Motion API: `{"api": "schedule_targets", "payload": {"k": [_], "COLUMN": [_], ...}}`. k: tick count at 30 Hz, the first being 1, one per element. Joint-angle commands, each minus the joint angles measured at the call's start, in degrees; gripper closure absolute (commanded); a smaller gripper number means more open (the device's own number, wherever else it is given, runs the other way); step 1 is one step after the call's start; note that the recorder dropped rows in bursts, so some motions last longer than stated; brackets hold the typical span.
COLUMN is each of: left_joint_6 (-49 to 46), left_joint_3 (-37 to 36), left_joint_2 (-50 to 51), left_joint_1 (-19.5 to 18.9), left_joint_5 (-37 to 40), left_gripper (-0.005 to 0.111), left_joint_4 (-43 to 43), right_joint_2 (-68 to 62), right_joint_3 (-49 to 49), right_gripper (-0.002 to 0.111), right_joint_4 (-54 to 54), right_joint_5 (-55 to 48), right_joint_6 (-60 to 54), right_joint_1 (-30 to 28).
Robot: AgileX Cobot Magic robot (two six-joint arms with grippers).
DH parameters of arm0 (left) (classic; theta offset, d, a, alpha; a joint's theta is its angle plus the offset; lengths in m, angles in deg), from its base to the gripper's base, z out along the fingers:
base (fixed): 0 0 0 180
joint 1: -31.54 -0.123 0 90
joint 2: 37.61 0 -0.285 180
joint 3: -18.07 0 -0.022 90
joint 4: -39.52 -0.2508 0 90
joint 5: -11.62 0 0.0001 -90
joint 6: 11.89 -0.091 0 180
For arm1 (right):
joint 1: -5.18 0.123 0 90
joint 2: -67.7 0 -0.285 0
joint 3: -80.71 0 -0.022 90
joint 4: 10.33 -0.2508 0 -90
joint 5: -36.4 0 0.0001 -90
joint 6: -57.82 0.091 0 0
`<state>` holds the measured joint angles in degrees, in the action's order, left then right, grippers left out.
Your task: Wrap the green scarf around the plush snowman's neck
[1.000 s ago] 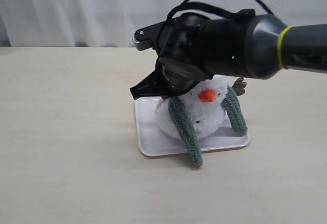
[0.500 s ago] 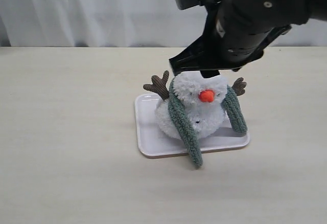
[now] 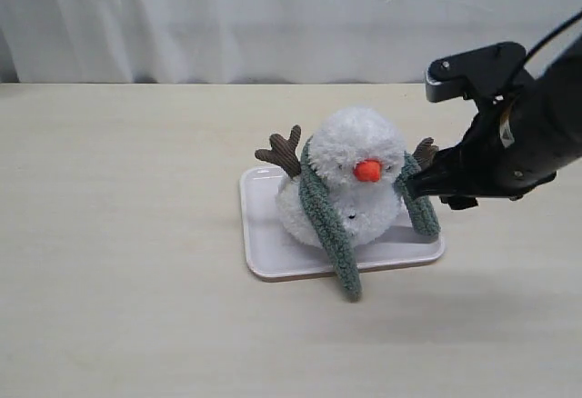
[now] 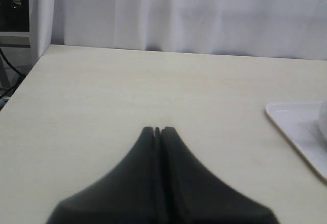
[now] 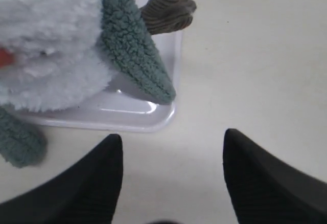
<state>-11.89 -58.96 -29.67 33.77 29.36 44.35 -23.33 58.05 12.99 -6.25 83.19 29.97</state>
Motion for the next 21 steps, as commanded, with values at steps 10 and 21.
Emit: {"api": "schedule_targets", "payload": {"k": [10, 21], "left_joint_6": [0.0, 0.0], "left_joint_3": [-0.19, -0.19], "left_joint_2": [-0.15, -0.15], "left_joint_1": [0.44, 0.44], "left_joint_5": [-0.39, -0.39], "left_gripper": [0.107, 0.107], "left_joint_4": [0.1, 0.22], "right_joint_2": [-12.0, -19.69], "right_joint_3": [-10.07, -6.57], "right_gripper": [0.053, 0.054], "right_joint_4": [9.91, 12.28], "right_joint_5": [35.63, 34.46], "right_joint_6": [-1.79, -1.66], "right_joint_1": [-6.76, -7.64]}}
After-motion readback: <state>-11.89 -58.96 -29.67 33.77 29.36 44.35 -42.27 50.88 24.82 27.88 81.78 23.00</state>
